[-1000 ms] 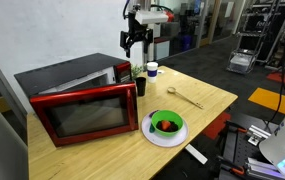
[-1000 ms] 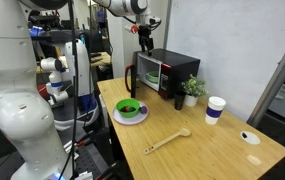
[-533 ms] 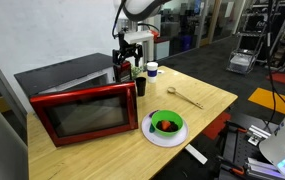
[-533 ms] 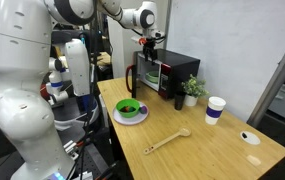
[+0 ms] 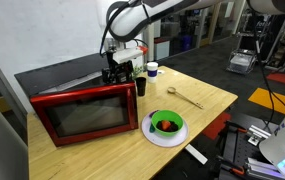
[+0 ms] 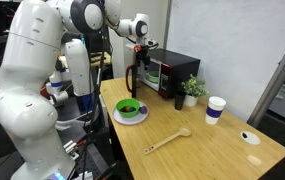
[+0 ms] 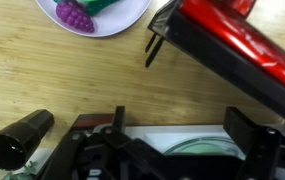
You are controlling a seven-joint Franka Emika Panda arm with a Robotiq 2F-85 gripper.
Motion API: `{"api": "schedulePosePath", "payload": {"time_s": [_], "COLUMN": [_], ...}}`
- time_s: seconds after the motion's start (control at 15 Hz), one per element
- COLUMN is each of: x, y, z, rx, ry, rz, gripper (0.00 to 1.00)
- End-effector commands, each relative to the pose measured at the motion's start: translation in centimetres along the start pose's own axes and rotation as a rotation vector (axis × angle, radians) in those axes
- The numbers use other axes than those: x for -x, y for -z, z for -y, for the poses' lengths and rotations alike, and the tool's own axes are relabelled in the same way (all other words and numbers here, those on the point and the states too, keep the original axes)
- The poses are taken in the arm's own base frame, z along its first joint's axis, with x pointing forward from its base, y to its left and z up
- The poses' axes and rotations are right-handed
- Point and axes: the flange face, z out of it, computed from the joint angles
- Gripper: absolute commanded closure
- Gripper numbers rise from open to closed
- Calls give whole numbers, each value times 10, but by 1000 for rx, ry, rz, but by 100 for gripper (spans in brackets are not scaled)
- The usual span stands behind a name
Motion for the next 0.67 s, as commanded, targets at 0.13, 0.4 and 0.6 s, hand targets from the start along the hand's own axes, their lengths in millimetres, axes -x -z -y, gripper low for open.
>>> {"api": "schedulePosePath", "payload": {"time_s": [0.13, 0.4, 0.6], "x": [20, 34, 45], "y": [-8, -20, -27], "z": [43, 71, 92], "rx": [32, 62, 94], "ry": [83, 148, 199], "rz": [14, 17, 16], "gripper": [0, 0, 0]}}
